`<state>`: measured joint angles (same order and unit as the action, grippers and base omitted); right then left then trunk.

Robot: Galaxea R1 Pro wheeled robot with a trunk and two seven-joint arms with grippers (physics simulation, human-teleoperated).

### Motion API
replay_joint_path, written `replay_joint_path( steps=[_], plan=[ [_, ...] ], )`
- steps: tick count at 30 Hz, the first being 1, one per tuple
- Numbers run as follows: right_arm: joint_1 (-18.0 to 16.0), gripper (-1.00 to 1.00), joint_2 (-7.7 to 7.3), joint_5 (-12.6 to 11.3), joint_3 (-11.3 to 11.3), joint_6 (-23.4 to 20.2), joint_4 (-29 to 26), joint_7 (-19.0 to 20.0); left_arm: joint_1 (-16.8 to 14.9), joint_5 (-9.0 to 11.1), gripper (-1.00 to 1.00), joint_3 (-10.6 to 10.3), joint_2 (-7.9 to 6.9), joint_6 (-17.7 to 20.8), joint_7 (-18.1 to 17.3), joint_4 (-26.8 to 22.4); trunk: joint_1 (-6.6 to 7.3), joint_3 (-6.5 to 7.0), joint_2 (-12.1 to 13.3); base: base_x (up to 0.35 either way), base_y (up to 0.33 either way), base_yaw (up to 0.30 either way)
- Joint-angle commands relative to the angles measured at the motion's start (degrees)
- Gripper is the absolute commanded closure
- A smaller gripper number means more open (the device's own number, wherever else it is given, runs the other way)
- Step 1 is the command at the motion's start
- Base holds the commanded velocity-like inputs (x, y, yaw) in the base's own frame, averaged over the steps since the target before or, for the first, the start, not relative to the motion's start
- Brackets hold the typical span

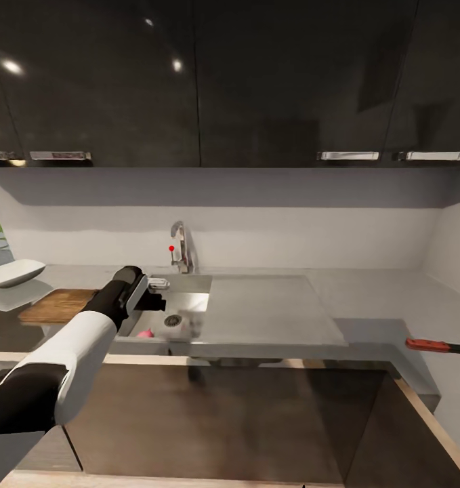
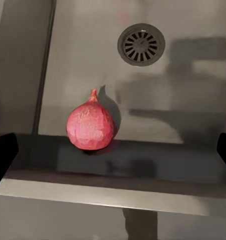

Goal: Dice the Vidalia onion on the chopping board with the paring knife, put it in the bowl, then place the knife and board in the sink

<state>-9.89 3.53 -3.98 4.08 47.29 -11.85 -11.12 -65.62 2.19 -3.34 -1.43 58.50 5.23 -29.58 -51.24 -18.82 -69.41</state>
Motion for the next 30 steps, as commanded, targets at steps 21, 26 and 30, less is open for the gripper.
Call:
replay_joint_path(
  steps=[21, 26, 30],
  plan=[
    [0.0, -1.0, -0.01, -0.4, 0.4, 0.2, 0.0, -0.2, 0.0, 0.2, -1.0, -0.6, -0.66, 0.1, -7.7, 0.3, -0.02, -0.87, 0.0, 0.179, 0.116, 0.0],
    [0.0, -1.0, -0.01, -0.4, 0.4, 0.2, 0.1, -0.2, 0.0, 0.2, -1.0, -0.7, -0.66, 0.1, -7.8, 0.3, -0.02, -1.28, 0.0, 0.053, 0.008, 0.0],
    [0.0, -1.0, -0.01, -0.4, 0.4, 0.2, 0.1, -0.2, 0.0, 0.2, -1.0, -0.9, -0.55, 0.0, -7.8, 0.3, -0.02, -1.61, 0.0, 0.092, 0.002, 0.0]
  ],
)
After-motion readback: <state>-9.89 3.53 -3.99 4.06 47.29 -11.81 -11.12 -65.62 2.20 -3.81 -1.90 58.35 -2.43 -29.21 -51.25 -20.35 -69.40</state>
